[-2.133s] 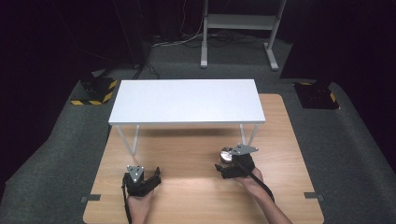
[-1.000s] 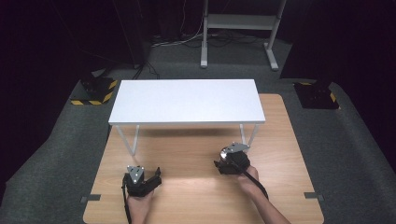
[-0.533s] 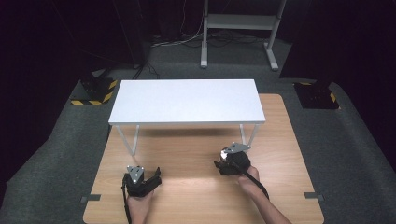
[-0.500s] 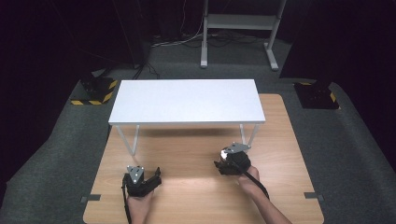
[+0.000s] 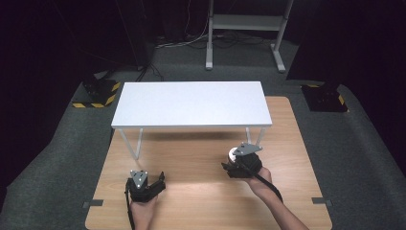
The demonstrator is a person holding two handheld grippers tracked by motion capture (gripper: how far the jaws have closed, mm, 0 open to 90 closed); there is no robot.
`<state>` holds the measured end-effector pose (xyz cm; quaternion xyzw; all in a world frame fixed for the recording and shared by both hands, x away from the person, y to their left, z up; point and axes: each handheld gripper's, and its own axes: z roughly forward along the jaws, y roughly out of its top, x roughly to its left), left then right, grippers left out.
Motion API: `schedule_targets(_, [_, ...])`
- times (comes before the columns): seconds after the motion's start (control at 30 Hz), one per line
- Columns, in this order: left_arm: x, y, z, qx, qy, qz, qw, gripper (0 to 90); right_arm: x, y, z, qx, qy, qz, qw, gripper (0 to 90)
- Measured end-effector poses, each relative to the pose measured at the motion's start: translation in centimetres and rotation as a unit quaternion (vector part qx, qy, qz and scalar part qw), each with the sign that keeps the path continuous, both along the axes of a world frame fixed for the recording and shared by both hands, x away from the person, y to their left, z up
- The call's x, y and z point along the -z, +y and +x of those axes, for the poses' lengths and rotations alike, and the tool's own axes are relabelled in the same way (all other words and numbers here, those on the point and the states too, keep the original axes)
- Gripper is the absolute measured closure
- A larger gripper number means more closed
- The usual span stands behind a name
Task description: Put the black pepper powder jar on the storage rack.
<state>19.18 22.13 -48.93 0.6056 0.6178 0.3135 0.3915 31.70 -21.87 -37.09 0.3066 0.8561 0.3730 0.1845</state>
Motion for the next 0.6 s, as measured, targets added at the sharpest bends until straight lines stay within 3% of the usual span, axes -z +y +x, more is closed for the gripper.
schedule_targets(0.23, [0.0, 0.0, 0.0, 0.0, 0.0, 0.0, 1.0, 18.0, -2.7, -0.9, -0.4, -0.012, -0.011, 0.015, 0.9997, 30.8])
schedule_targets(0.6, [0.0, 0.0, 0.0, 0.0, 0.001, 0.001, 1.0, 18.0, -7.6, -1.5, -1.0, -0.022, -0.054, 0.049, 0.9971, 30.8])
